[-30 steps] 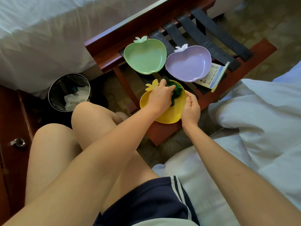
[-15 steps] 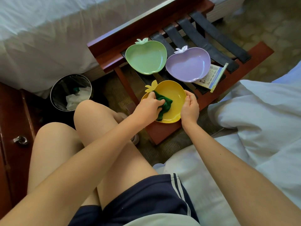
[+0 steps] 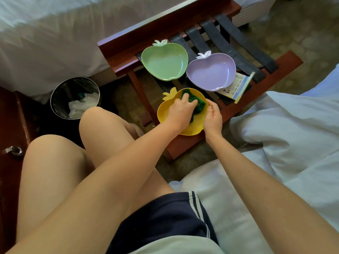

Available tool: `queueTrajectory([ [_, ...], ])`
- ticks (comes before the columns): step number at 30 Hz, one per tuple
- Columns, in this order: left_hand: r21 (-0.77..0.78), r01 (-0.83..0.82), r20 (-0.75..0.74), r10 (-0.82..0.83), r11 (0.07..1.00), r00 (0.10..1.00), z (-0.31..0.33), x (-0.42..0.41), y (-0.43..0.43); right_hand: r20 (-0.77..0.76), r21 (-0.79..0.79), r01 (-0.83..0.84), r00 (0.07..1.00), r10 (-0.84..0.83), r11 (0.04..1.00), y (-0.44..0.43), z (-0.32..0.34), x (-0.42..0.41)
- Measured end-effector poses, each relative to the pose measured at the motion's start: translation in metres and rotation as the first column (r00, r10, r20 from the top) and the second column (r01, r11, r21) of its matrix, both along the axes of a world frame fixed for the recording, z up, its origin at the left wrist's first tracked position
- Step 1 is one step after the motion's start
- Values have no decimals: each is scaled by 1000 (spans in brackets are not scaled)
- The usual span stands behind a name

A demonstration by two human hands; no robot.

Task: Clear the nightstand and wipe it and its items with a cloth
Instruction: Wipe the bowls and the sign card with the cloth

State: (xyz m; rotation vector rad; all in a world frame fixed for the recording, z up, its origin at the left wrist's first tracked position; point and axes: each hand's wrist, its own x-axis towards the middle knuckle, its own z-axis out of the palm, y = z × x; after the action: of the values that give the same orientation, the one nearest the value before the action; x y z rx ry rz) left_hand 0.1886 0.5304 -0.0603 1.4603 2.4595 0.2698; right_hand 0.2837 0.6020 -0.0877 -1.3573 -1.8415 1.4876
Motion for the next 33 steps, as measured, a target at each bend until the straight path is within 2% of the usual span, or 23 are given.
queueTrajectory([
  [3, -18, -86, -18, 86, 996, 996, 0, -10, 2, -3, -13, -27, 1000, 27, 1000, 2, 0, 2],
  [13, 77, 104, 115, -113, 992, 987, 2, -20, -51, 31, 49, -11, 999, 10, 999, 1, -1, -2],
  [17, 82, 99, 118, -109, 992, 987, 6, -6, -46, 23, 67, -19, 1000, 18, 998, -1, 1, -1],
  [20, 102, 30, 156, -46, 994, 987, 4, 8, -44, -1, 72, -23, 1000, 23, 997, -3, 3, 2],
  [25, 160, -178, 394, 103, 971, 913, 12, 3, -41, -32, 124, -32, 999, 36, 992, -2, 14, -1],
  [29, 246, -273, 460, 136, 930, 877, 33, -2, -38, -94, 205, 17, 996, 3, 979, 3, 27, -10],
  [33, 315, -382, 505, 187, 868, 842, 55, -2, -26, -85, 239, 25, 996, -5, 971, 19, 35, -21],
])
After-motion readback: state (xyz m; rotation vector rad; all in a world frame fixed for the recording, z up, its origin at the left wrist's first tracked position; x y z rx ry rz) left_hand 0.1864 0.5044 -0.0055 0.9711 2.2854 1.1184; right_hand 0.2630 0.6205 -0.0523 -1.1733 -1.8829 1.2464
